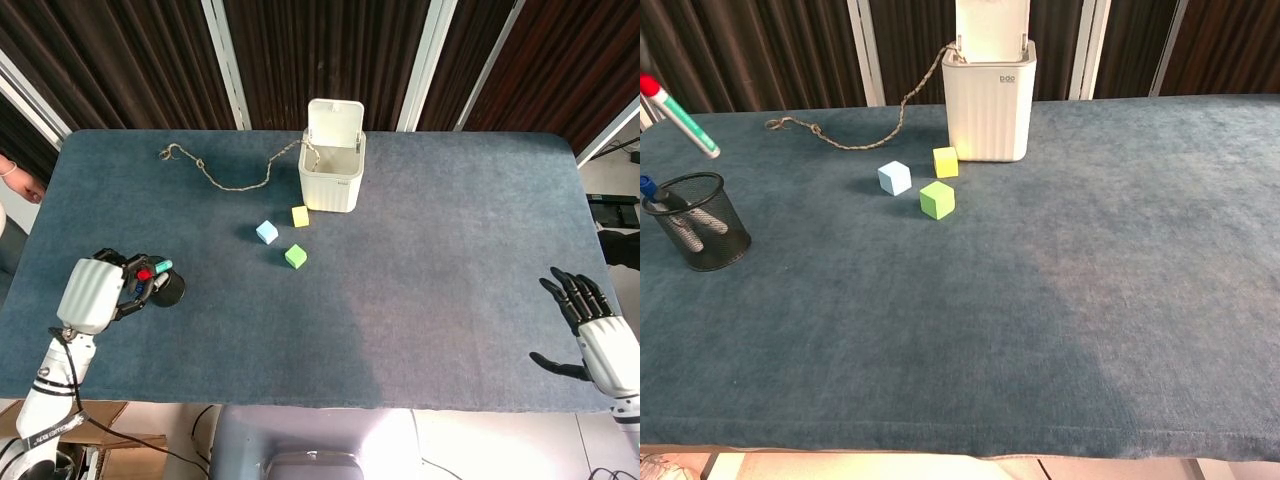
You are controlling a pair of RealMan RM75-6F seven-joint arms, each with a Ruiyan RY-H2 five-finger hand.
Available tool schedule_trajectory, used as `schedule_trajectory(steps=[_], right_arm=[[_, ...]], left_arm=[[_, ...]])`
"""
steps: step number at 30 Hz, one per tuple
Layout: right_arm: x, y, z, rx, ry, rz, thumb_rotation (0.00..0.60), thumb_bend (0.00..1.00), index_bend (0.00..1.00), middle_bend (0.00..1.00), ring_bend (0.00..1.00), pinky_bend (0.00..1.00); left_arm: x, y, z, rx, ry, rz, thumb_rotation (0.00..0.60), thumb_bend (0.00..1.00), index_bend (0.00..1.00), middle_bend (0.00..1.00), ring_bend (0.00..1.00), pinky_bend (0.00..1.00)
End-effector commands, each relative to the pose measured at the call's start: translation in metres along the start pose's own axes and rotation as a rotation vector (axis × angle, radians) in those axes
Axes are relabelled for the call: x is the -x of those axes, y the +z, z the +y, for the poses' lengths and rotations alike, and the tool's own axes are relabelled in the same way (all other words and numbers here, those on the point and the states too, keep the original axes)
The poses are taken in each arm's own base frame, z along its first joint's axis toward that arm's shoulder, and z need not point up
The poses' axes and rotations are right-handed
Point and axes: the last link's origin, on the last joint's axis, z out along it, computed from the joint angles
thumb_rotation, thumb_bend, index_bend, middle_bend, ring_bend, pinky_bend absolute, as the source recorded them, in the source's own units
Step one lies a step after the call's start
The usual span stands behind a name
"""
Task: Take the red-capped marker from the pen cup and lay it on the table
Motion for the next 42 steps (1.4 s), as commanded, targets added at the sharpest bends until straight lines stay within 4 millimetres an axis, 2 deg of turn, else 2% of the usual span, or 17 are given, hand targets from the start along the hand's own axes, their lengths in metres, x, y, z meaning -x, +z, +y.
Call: schedule_trajectory(steps=[1,6,9,15,19,22,24,26,28,29,32,35,38,42], right_arm=[[0.000,0.000,0.000,-0.001,-0.001,-0.002,0.600,0.00,0.00,0.01,0.00,0.02],[0.001,-0.001,0.002,0.005,-0.001,-0.007,0.600,0.00,0.00,0.01,0.00,0.02],[0.001,-0.003,0.004,0.015,0.000,-0.007,0.600,0.00,0.00,0.01,0.00,0.02],[0.002,-0.006,0.007,0.026,0.002,-0.010,0.600,0.00,0.00,0.01,0.00,0.02],[0.003,-0.006,0.008,0.028,0.005,-0.011,0.600,0.00,0.00,0.01,0.00,0.02],[0.004,-0.006,0.007,0.025,0.005,-0.013,0.600,0.00,0.00,0.01,0.00,0.02],[0.004,-0.005,0.007,0.024,0.006,-0.011,0.600,0.00,0.00,0.01,0.00,0.02],[0.004,-0.005,0.007,0.024,0.006,-0.010,0.600,0.00,0.00,0.01,0.00,0.02],[0.004,-0.005,0.007,0.024,0.005,-0.010,0.600,0.00,0.00,0.01,0.00,0.02],[0.004,-0.005,0.007,0.025,0.005,-0.010,0.600,0.00,0.00,0.01,0.00,0.02],[0.004,-0.005,0.008,0.028,0.004,-0.009,0.600,0.00,0.00,0.01,0.00,0.02],[0.004,-0.007,0.009,0.034,0.004,-0.007,0.600,0.00,0.00,0.01,0.00,0.02],[0.004,-0.009,0.012,0.040,0.004,-0.010,0.600,0.00,0.00,0.01,0.00,0.02],[0.006,-0.010,0.015,0.047,0.011,-0.023,0.600,0.00,0.00,0.01,0.00,0.02]], left_arm=[[0.015,0.037,0.038,0.089,0.014,-0.012,0.600,0.54,0.69,0.78,0.69,0.50],[0.050,0.078,0.077,0.144,0.089,-0.052,0.600,0.54,0.68,0.77,0.67,0.48],[0.070,0.095,0.092,0.142,0.137,-0.053,0.600,0.54,0.68,0.77,0.66,0.48],[0.105,0.106,0.104,0.129,0.255,-0.070,0.600,0.54,0.68,0.77,0.66,0.47],[0.122,0.108,0.110,0.092,0.269,-0.081,0.600,0.51,0.66,0.75,0.64,0.47],[0.132,0.107,0.115,0.062,0.251,-0.113,0.600,0.41,0.52,0.65,0.55,0.43],[0.135,0.106,0.120,0.055,0.230,-0.128,0.600,0.35,0.32,0.53,0.45,0.40],[0.135,0.104,0.123,0.055,0.213,-0.134,0.600,0.32,0.18,0.44,0.38,0.36],[0.135,0.104,0.125,0.055,0.204,-0.138,0.600,0.31,0.10,0.38,0.32,0.33],[0.135,0.103,0.126,0.057,0.197,-0.141,0.600,0.30,0.05,0.30,0.26,0.30],[0.128,0.096,0.133,0.077,0.134,-0.165,0.600,0.28,0.00,0.14,0.11,0.19],[0.098,0.082,0.129,0.087,0.088,-0.134,0.600,0.28,0.00,0.13,0.10,0.16],[0.072,0.065,0.108,0.037,0.077,-0.155,0.600,0.28,0.00,0.14,0.10,0.13],[0.038,0.030,0.058,-0.105,0.079,-0.206,0.600,0.28,0.07,0.16,0.12,0.10]])
